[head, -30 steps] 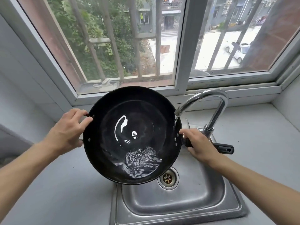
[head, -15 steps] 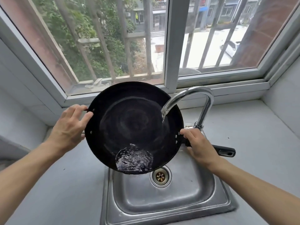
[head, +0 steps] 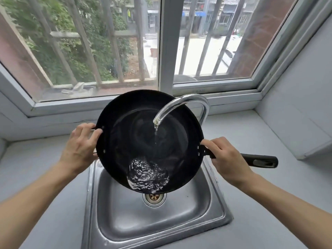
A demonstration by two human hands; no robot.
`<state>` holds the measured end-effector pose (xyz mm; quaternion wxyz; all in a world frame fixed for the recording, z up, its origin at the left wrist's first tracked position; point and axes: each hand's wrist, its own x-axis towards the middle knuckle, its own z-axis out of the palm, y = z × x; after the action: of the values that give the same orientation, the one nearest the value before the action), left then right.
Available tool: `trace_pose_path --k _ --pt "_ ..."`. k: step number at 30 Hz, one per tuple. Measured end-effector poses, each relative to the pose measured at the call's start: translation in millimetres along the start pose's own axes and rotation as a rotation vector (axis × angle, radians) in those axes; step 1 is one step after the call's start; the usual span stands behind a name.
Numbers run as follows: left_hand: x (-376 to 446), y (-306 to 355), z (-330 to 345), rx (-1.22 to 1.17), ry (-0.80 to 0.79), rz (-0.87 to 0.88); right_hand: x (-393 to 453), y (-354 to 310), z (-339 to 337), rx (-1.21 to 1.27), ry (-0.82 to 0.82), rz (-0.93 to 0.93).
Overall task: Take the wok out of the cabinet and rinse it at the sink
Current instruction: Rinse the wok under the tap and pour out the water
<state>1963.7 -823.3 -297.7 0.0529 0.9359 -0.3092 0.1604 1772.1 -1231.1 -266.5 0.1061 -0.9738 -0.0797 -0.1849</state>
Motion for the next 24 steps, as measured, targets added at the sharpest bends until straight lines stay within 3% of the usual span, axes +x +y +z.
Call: trace_pose_path --k 11,24 --pt "-34 25 35 -0.223 -0.155 0.064 -8 10 -45 -0.118 -0.126 -0.109" --pt "-72 -8 11 -0.315 -0.413 0.163 -13 13 -3 -0.239 -0.312 -0.255"
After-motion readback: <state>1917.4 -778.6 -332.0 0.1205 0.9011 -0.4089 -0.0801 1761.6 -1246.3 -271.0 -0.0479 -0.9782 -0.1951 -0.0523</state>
